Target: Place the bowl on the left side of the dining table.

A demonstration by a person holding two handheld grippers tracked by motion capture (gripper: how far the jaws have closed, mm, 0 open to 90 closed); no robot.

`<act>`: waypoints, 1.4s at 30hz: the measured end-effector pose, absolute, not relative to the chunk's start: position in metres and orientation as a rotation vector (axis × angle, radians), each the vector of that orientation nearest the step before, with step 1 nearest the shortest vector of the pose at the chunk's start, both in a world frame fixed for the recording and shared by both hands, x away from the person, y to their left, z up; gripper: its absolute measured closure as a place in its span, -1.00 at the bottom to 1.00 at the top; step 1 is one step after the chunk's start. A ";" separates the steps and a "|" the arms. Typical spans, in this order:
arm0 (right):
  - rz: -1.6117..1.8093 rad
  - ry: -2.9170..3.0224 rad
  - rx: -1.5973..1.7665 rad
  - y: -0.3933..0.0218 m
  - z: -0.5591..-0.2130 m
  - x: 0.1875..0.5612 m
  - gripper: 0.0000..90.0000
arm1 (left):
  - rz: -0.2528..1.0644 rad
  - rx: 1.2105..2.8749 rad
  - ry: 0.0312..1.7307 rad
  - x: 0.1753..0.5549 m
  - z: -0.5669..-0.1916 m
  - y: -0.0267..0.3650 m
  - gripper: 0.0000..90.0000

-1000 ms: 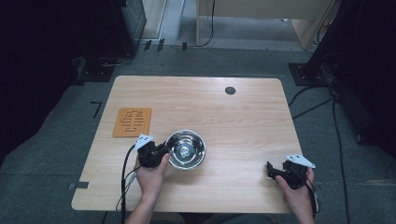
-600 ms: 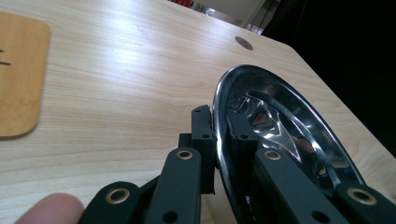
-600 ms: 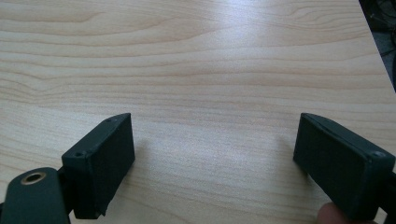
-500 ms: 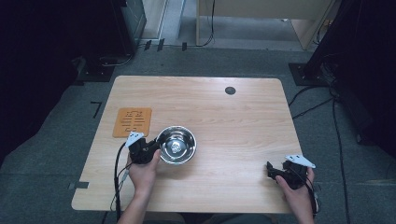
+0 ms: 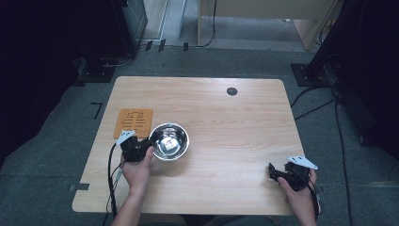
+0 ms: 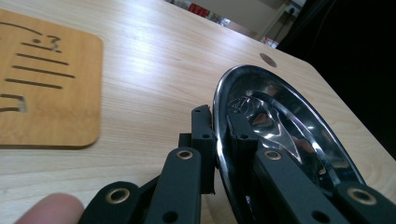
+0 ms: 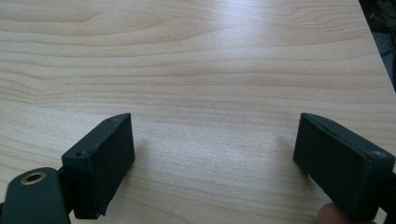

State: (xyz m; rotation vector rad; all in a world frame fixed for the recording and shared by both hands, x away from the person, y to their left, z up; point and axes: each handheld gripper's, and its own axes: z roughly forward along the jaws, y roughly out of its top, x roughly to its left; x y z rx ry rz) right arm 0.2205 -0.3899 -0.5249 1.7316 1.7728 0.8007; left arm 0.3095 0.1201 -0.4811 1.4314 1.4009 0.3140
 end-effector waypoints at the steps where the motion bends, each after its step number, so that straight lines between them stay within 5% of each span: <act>1: 0.801 1.773 1.732 -0.390 -0.525 0.220 -0.74 | 0.316 1.430 1.404 0.310 -0.481 0.121 0.89; 42: 0.802 1.771 1.732 -0.390 -0.525 0.220 -0.74 | 0.419 1.288 1.558 0.334 -0.487 0.186 0.89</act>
